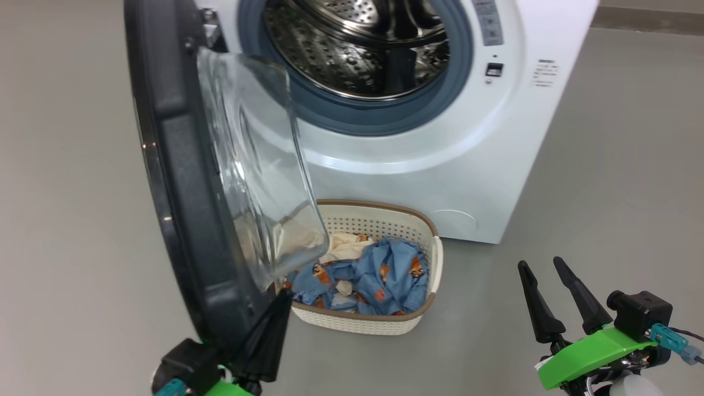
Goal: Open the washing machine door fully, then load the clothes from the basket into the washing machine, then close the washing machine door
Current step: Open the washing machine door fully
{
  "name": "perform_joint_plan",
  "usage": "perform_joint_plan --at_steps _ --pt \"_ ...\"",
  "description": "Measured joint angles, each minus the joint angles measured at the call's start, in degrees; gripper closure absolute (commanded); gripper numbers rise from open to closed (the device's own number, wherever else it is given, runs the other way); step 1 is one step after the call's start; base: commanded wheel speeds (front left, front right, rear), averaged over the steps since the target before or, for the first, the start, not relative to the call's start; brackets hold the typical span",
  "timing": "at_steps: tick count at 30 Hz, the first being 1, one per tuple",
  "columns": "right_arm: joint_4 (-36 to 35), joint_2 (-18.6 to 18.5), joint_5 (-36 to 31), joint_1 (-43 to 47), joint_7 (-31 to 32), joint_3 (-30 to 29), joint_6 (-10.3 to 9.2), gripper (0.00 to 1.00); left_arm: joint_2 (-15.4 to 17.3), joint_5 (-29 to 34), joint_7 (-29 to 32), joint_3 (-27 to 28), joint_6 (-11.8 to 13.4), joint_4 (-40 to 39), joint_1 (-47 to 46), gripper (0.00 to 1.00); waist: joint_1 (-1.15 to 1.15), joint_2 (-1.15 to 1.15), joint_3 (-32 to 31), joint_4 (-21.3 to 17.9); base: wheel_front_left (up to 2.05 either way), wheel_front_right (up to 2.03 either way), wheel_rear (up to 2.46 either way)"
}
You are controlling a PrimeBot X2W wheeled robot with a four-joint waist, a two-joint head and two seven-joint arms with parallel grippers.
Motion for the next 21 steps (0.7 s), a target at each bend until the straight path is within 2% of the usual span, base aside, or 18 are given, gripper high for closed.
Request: perform_joint_plan --at_steps 14,21 --pt "0.03 0.92 0.00 0.05 0.00 -1.00 0.00 0.00 4.31 -1.75 0.97 6.23 2.94 0.25 0.30 1.00 0.00 0.00 -0.84 6.06 0.00 0.00 0.00" --pt "-0.01 1.52 -0.01 0.04 0.00 -1.46 0.00 0.00 7.84 -3.49 3.10 10.42 3.02 2.36 -1.26 1.00 0.00 0.00 -0.46 8.30 0.00 0.00 0.00"
